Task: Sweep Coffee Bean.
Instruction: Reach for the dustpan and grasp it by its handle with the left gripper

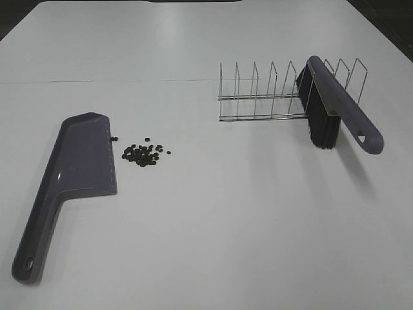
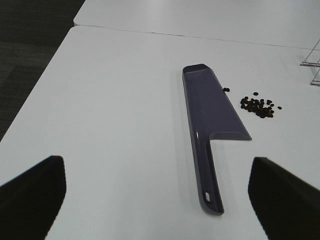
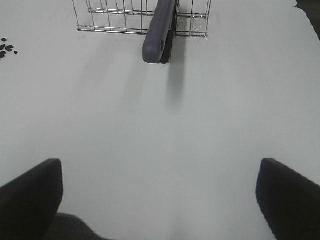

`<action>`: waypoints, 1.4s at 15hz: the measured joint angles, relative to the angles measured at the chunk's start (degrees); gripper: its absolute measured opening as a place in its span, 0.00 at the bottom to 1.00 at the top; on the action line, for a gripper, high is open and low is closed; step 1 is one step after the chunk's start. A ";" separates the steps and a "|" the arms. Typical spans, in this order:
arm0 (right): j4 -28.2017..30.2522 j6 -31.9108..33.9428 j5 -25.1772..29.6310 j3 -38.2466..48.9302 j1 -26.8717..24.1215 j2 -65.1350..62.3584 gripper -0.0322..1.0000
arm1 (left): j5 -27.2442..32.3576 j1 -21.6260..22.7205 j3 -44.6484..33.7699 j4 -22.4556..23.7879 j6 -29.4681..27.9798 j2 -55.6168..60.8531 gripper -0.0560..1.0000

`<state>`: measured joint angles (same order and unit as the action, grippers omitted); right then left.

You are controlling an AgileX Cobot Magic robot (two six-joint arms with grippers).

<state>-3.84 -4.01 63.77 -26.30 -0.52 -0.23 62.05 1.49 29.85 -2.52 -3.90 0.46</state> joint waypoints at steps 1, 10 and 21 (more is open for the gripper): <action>0.00 0.00 0.00 0.00 0.00 0.00 0.93 | 0.00 0.00 0.00 0.00 0.00 0.00 0.91; 0.00 0.00 0.00 0.00 0.00 0.00 0.93 | 0.00 0.00 0.00 0.00 0.00 0.00 0.91; 0.00 0.00 0.00 0.00 0.00 0.00 0.93 | 0.00 0.00 0.00 0.00 0.00 0.00 0.91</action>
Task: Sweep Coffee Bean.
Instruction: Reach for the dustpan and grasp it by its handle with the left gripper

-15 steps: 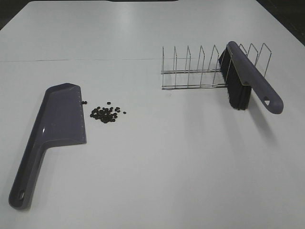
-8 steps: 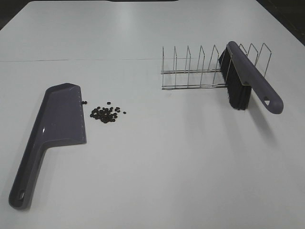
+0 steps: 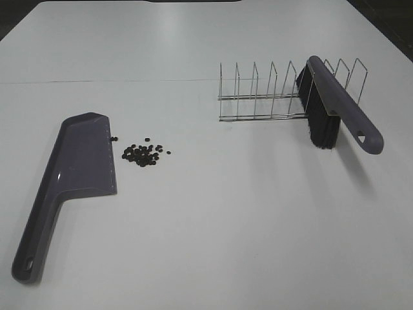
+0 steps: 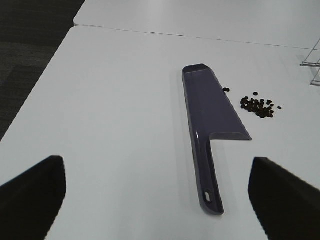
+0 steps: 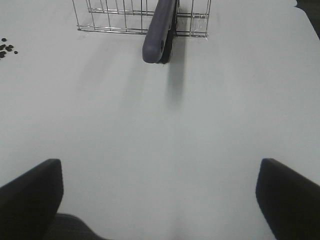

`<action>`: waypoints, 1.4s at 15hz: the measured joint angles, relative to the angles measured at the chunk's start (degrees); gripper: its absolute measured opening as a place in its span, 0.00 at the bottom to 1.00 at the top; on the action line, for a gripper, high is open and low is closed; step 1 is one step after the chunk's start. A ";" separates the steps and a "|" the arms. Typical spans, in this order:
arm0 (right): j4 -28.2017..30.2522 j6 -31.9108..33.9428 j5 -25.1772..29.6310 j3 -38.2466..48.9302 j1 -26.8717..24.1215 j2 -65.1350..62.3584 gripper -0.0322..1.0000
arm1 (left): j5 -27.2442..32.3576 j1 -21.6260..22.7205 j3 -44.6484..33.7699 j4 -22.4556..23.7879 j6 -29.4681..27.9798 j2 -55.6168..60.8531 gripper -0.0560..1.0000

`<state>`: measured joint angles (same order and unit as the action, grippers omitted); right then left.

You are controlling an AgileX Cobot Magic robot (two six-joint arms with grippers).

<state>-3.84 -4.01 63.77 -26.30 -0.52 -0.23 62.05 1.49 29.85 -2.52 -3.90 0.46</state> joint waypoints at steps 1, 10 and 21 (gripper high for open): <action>0.00 0.00 0.00 0.00 0.00 0.00 0.93 | 0.00 0.00 0.00 0.00 0.00 0.00 0.91; 0.00 0.00 0.00 0.00 0.00 0.00 0.93 | 0.00 0.00 0.00 0.00 0.00 0.00 0.91; 0.00 0.00 0.00 0.00 0.00 0.00 0.93 | 0.00 0.00 0.00 0.00 0.00 0.00 0.91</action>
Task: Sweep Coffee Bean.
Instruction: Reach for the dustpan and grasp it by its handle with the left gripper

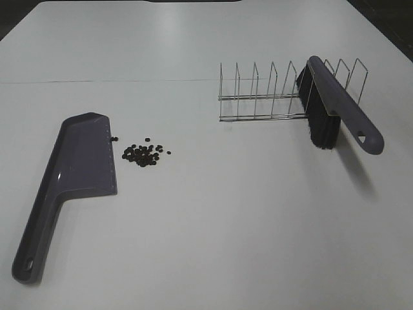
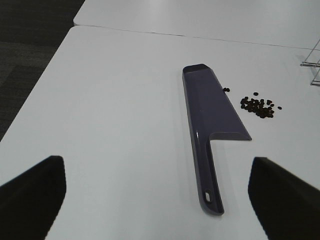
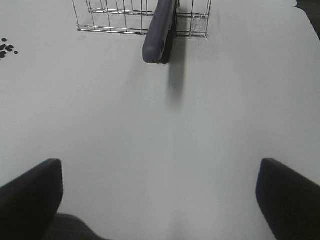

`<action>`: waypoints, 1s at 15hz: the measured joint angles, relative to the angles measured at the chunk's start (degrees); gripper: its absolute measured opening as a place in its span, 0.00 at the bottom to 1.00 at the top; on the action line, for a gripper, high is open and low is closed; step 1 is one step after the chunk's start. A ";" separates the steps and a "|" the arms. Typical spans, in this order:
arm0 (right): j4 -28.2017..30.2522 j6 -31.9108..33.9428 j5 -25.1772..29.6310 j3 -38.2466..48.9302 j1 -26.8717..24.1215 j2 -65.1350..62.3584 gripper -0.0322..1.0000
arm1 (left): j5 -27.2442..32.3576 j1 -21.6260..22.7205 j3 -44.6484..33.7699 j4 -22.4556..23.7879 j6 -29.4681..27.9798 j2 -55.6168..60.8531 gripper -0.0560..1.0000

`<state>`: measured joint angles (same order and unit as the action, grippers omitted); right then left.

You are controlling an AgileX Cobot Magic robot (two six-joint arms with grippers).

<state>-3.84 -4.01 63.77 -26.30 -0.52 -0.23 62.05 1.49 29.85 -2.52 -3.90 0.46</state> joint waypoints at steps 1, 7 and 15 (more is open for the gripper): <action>0.00 0.00 0.00 0.00 0.00 0.00 0.93 | 0.00 0.00 0.00 0.00 0.00 0.00 0.91; 0.00 0.00 0.00 0.00 0.00 0.00 0.93 | 0.00 0.00 0.00 0.00 0.00 0.00 0.91; 0.00 0.00 0.00 0.00 0.00 0.00 0.93 | 0.00 0.00 0.00 0.00 0.00 0.00 0.91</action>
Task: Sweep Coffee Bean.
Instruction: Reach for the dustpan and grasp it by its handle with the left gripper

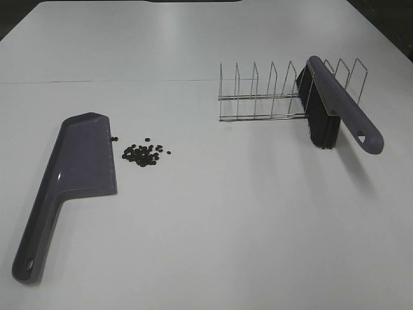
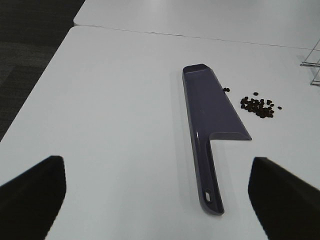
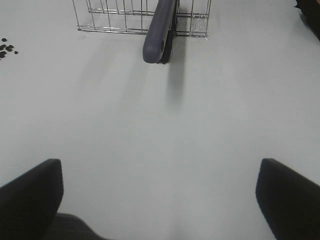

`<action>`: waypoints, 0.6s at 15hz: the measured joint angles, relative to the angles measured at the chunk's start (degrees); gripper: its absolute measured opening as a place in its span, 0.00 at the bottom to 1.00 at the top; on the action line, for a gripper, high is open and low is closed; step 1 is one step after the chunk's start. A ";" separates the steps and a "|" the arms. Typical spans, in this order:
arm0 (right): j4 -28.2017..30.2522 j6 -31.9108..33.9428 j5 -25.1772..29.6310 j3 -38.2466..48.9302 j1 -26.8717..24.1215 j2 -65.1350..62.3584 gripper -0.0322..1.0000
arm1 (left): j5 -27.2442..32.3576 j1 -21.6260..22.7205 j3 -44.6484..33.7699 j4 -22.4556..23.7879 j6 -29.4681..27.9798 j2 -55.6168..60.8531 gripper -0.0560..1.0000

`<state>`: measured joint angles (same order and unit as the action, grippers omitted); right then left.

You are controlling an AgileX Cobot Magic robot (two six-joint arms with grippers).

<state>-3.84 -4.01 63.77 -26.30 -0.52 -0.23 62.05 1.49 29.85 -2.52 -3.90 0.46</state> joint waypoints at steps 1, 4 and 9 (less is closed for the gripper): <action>0.00 0.00 0.00 0.00 0.00 0.00 0.93 | 0.00 0.00 0.00 0.00 0.00 0.00 0.91; 0.00 0.00 0.00 0.00 0.00 0.00 0.93 | 0.00 0.00 0.00 0.00 0.00 0.00 0.91; -1.09 0.00 0.00 0.00 0.00 0.00 0.93 | 0.00 0.00 0.00 0.00 0.00 0.00 0.91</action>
<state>-4.93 -4.01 63.77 -26.30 -0.52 -0.23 62.05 1.49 29.85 -2.52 -3.90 0.46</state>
